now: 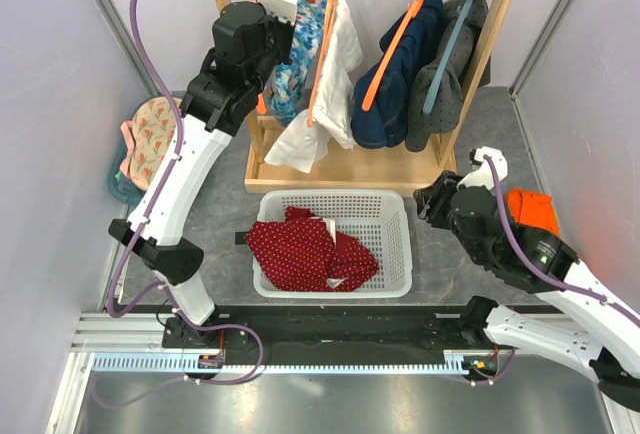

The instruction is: Remove the skirt from the hanger

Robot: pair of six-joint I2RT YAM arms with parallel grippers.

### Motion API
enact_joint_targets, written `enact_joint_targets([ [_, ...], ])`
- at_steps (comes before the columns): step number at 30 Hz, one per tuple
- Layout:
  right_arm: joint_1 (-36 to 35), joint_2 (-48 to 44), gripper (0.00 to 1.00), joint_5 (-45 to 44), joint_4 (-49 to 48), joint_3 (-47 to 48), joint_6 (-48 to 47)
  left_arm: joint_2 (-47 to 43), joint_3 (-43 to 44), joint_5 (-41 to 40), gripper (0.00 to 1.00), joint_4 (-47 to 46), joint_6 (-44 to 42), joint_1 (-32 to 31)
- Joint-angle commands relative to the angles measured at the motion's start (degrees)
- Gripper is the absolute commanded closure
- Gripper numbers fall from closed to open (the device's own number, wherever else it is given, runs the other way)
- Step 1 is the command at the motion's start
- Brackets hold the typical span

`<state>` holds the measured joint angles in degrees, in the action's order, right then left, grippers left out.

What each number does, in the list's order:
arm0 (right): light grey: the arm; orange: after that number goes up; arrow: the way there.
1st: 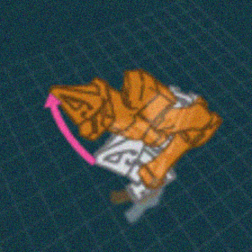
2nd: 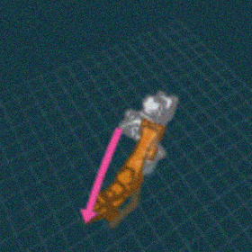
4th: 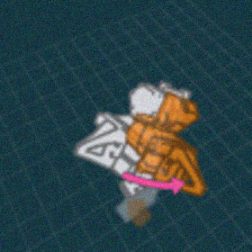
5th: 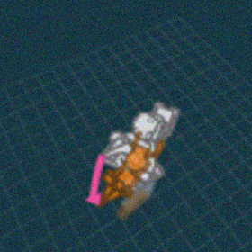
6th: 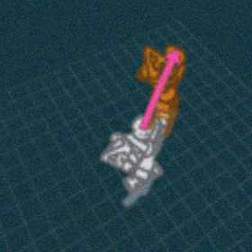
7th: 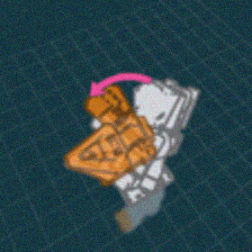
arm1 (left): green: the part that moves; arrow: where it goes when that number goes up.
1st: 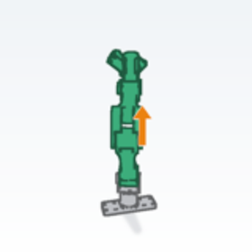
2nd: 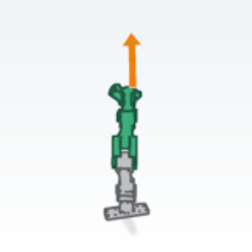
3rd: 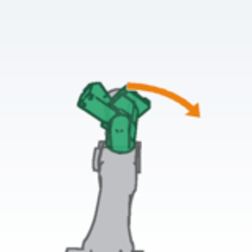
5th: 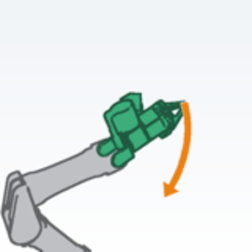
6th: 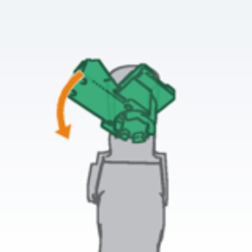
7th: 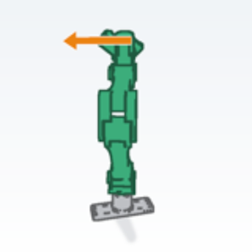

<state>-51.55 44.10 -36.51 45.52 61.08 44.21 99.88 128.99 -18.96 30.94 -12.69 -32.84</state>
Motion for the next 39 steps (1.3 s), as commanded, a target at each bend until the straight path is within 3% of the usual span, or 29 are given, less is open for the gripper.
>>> enact_joint_targets([
  [1, -0.13, 0.38, 0.52, -1.72, 0.71, 3.6, -2.72, -0.03, 0.82, 1.82, 0.85, -0.44, 1.79, 0.32],
  [4, -0.13, 0.46, 0.52, -1.72, 0.19, 4.05, -3.33, 0.32, 1.53, 2.79, 0.98, 0.17, 2.05, 0.58],
  [15, -0.13, 1.43, 0.55, 0.04, -3.59, 3.7, -4.65, 0.94, 5.22, 5.07, 0.98, 0.7, 3.64, 1.2],
  [16, -0.13, 1.69, 0.55, 0.04, -3.77, 3.61, -4.65, 0.94, 5.05, 5.6, 0.93, 0.62, 3.46, 1.2],
  [18, -0.13, 1.78, 0.55, 0.12, -3.94, 3.7, -4.65, 0.94, 3.99, 6.13, 0.65, 0.96, 2.85, 1.2],
  [20, -0.22, 1.7, 0.55, -0.14, -4.03, 3.7, -4.65, 1.02, 3.11, 6.22, 0.58, 1.05, 2.58, 1.2],
  [22, -0.13, 1.34, 0.54, -0.31, -4.03, 3.78, -4.74, 1.72, 2.94, 6.13, 0.58, 1.49, 2.14, 1.29],
  [33, -0.22, 0.38, 0.54, -1.46, -3.15, 5.54, -5.27, 2.87, 3.37, 8.15, 0.98, 3.6, 0.91, 1.9],
  [39, -0.13, 0.9, 0.55, -0.49, -3.85, 5.98, -5.8, 2.52, 4.68, 8.51, 0.98, 4.57, 0.91, 2.43],
])
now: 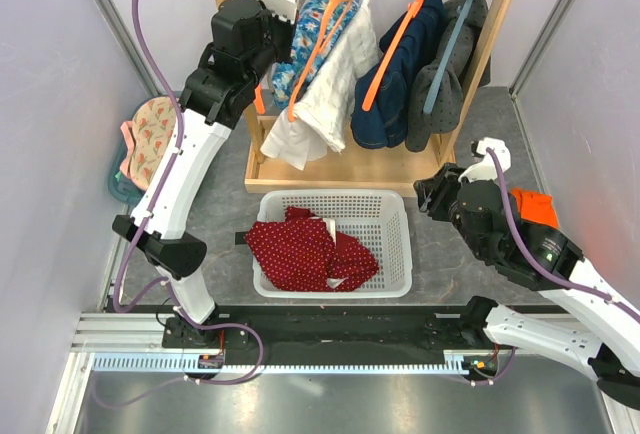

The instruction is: Remove the skirt from the hanger

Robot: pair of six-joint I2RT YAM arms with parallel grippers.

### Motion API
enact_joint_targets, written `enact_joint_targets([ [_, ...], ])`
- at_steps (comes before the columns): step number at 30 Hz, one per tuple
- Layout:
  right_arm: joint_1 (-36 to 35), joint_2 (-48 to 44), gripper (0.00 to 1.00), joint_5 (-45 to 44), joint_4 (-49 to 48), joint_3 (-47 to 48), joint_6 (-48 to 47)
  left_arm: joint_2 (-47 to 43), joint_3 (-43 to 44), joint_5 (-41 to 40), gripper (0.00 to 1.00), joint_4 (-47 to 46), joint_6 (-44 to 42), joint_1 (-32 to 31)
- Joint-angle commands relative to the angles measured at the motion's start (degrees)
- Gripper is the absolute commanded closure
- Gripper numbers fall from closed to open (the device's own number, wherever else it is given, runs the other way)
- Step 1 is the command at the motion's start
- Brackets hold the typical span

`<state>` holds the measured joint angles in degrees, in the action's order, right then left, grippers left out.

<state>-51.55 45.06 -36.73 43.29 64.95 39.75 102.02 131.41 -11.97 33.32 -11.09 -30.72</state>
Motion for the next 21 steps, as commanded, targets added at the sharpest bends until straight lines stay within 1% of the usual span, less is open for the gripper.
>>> enact_joint_targets([
  [1, -0.13, -0.06, 0.55, 0.16, -1.89, 1.76, -1.43, 0.55, 3.31, 1.16, 0.98, 2.27, -0.51, 0.48],
  [2, -0.13, 0.03, 0.55, 0.52, -2.15, 1.59, -1.6, 0.99, 4.54, 0.63, 0.98, 2.36, -0.51, 0.75],
  [5, -0.13, 0.12, 0.55, 1.13, -2.59, 0.8, -1.69, 2.04, 12.0, 0.28, 0.98, 2.27, -1.82, 1.1],
  [6, -0.13, 0.2, 0.56, 1.22, -2.86, 0.62, -1.78, 2.05, 15.94, 0.28, 0.98, 2.01, -2.26, 1.1],
  [8, -0.22, -0.06, 0.56, 1.48, -3.12, 0.09, -1.87, 1.17, 17.64, 0.98, 0.98, 0.96, -3.23, 1.1],
  [11, -0.13, -0.06, 0.55, 2.01, -3.74, -0.08, -2.04, -3.04, 15.63, 1.85, 0.98, -0.62, -3.15, 1.01],
  [14, -0.13, 0.03, 0.55, 2.54, -4.0, -0.09, -2.13, -7.7, 11.86, 2.82, 0.98, -0.45, -2.27, 1.01],
  [15, -0.13, 0.12, 0.55, 2.63, -4.17, 0.0, -2.13, -8.84, 9.15, 3.0, 0.98, -0.28, -2.01, 1.01],
  [21, -0.13, 0.12, 0.55, 4.38, -4.88, 1.5, -2.57, -18.07, -0.27, 2.65, 0.98, 5.69, -1.21, 1.01],
])
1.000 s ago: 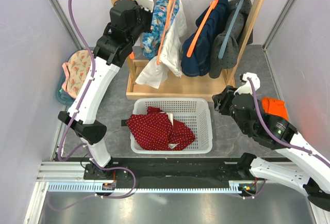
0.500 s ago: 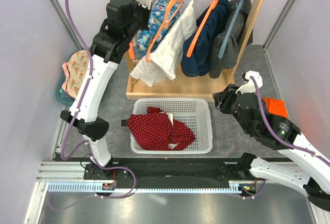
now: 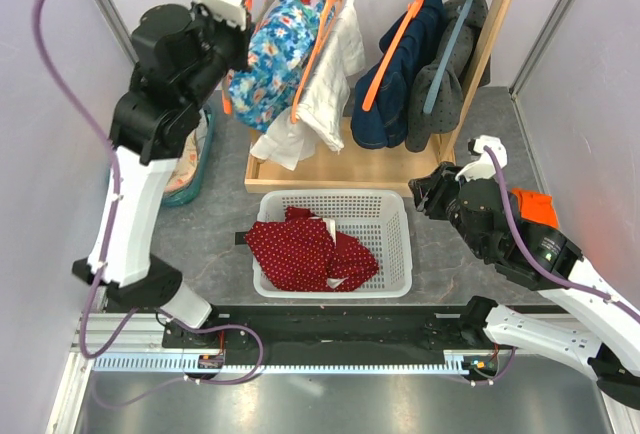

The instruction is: Remove the skirt from the hanger

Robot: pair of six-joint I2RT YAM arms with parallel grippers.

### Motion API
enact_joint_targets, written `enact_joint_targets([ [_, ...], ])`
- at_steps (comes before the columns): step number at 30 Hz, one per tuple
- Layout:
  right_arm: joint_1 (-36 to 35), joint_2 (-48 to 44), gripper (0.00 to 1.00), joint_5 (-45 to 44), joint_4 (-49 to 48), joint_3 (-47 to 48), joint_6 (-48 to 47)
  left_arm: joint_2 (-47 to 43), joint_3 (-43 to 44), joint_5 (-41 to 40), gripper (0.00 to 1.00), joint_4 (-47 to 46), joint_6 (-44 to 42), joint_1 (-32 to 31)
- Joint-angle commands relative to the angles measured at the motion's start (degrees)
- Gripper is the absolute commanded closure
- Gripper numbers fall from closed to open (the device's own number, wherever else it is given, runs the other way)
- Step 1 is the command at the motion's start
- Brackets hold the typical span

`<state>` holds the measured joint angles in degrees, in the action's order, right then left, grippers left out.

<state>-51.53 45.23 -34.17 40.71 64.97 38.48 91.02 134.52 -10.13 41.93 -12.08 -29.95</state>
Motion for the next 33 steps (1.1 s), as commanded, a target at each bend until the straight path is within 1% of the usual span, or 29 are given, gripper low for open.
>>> enact_joint_targets([
  [1, -0.15, 0.03, 0.55, 2.53, -2.56, 1.82, -1.3, -9.87, -4.78, 0.9, 0.98, -2.04, -0.49, 0.16],
  [3, -0.15, 0.12, 0.52, 4.28, -4.66, 2.0, -1.91, -13.14, -9.09, 2.04, 0.98, -0.8, -1.19, 0.16],
  [5, -0.15, 0.21, 0.49, 8.76, -8.77, 2.0, -2.18, -16.65, -9.98, 3.79, 0.98, 1.2, -1.63, 0.16],
  [7, -0.15, 0.21, 0.46, 14.62, -12.56, 1.48, -2.53, -17.89, -8.23, 5.55, 0.98, 3.49, -0.76, 0.16],
  [8, -0.15, 0.21, 0.42, 16.92, -16.93, 1.3, -2.44, -18.33, -5.35, 7.74, 0.98, 6.47, -0.32, 0.16],
  [10, -0.06, 0.73, 0.39, 20.71, -21.35, 0.34, -2.01, -18.51, -2.26, 9.94, 0.98, 9.29, 0.82, 0.16],
  [11, -0.15, 1.08, 0.36, 24.55, -25.55, 0.07, -1.66, -18.6, -0.16, 12.83, 0.98, 10.26, 1.09, 0.16],
  [13, -0.15, 2.57, 0.34, 27.57, -29.18, -0.28, -0.43, -19.39, 0.92, 15.65, 0.98, 12.47, 1.53, 0.16],
  [14, -0.15, 3.1, 0.32, 29.5, -31.81, -0.11, -0.07, -19.83, 1.09, 18.63, 0.98, 12.99, 1.62, 0.16],
  [16, -0.15, 4.6, 0.3, 31.27, -34.63, 0.07, 0.8, -20.97, 1.01, 21.19, 0.98, 14.66, 2.14, 0.16],
  [17, -0.15, 4.95, 0.29, 31.88, -38.12, -0.02, 2.03, -21.32, 0.92, 23.9, 0.98, 15.28, 2.32, 0.16],
  [19, -0.15, 5.3, 0.27, 34.08, -43.05, -1.33, 3.35, -22.38, 0.83, 26.38, 0.98, 16.59, 2.58, 0.16],
  [20, -0.15, 5.39, 0.25, 36.26, -48.04, -1.95, 4.92, -22.82, 0.48, 28.65, 0.98, 16.78, 2.58, 0.16],
  [21, -0.15, 6.18, 0.24, 38.54, -50.18, -2.56, 5.63, -23.17, 0.22, 29.46, 0.98, 16.95, 2.67, 0.25],
  [24, -0.15, 8.63, 0.21, 41.72, -54.76, -2.13, 7.92, -23.87, 0.04, 30.26, 0.98, 17.22, 2.76, 0.25],
  [27, -0.15, 10.48, 0.21, 43.04, -60.29, -3.18, 10.38, -24.23, -0.22, 30.17, 0.98, 17.48, 2.76, 0.25],
  [33, -0.15, 13.56, 0.21, 44.46, -72.16, -5.64, 12.41, -24.66, -0.84, 31.05, 0.98, 17.92, 3.11, 0.25],
])
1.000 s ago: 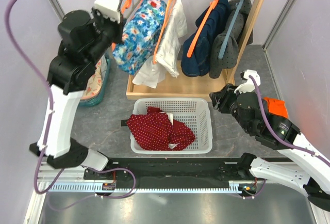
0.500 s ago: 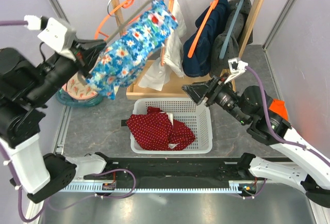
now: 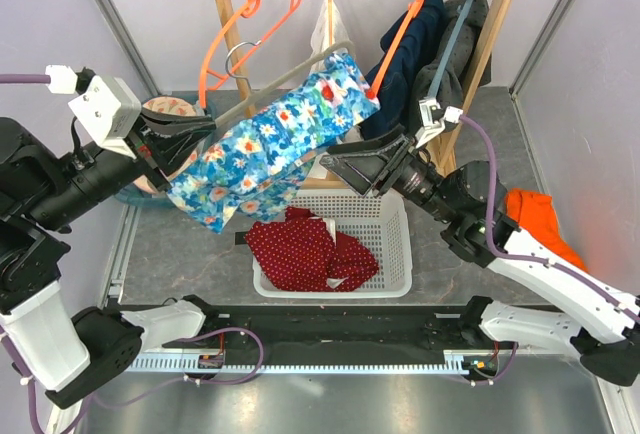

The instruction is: Remove the skirt from the hanger

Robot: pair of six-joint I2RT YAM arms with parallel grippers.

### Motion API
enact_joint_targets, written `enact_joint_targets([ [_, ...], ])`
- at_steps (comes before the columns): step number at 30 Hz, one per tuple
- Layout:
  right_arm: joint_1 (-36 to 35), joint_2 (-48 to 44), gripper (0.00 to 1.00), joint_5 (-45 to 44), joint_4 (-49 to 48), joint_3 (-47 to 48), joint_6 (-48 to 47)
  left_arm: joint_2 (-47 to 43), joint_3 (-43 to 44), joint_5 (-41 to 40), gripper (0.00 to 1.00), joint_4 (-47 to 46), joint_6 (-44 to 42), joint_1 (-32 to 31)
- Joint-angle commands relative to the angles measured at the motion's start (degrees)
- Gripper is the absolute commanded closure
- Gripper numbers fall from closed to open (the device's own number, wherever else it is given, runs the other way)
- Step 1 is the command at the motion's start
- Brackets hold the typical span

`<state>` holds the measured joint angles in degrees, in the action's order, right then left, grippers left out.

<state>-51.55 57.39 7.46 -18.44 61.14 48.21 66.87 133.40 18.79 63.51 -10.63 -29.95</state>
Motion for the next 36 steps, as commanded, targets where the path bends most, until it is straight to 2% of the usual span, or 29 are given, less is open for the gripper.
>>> enact_joint_targets([
  [1, -0.13, 1.94, 0.21, 2.82, -14.51, -1.73, 2.68, -0.6, 0.28, 2.13, 0.98, -3.74, 1.76, 0.25],
  [12, -0.04, 9.67, 0.23, 3.0, -20.32, 0.2, 3.83, -1.92, -1.21, 2.22, 0.98, -3.74, 1.41, 0.25],
  [15, -0.13, 10.9, 0.37, 3.34, -22.87, 1.69, 3.74, -2.1, -2.97, 2.31, 0.98, -3.65, 1.32, 0.25],
  [16, -0.04, 11.25, 0.52, 3.78, -24.09, 2.13, 3.65, -2.44, -4.37, 2.22, 0.98, -3.74, 1.23, 0.25],
  [18, -0.04, 11.78, 0.68, 6.23, -24.28, 4.5, 2.87, -2.62, -6.13, 1.87, 0.98, -3.74, 0.53, 0.25],
  [19, -0.04, 11.78, 0.81, 7.46, -22.89, 5.55, 2.34, -2.88, -8.05, 0.74, 0.98, -3.74, 0.09, 0.25],
  [22, -0.22, 10.3, 1.0, 9.58, -16.23, 9.86, -0.74, -3.15, -12.01, -3.56, 0.98, -4.62, -1.14, 0.25],
  [27, -0.48, 3.62, 1.0, 9.85, -5.84, 13.73, -6.71, -4.03, -18.52, -10.51, 0.98, -10.23, -2.46, 0.25],
  [31, -0.66, -0.86, 1.0, 10.55, 3.73, 16.63, -10.93, -1.22, -17.57, -20.77, 0.98, -12.09, -2.02, 0.25],
  [36, -0.57, -3.77, 1.0, 12.22, 11.65, 24.01, -13.4, 2.12, -16.95, -27.48, 0.98, -14.1, -1.58, 0.25],
])
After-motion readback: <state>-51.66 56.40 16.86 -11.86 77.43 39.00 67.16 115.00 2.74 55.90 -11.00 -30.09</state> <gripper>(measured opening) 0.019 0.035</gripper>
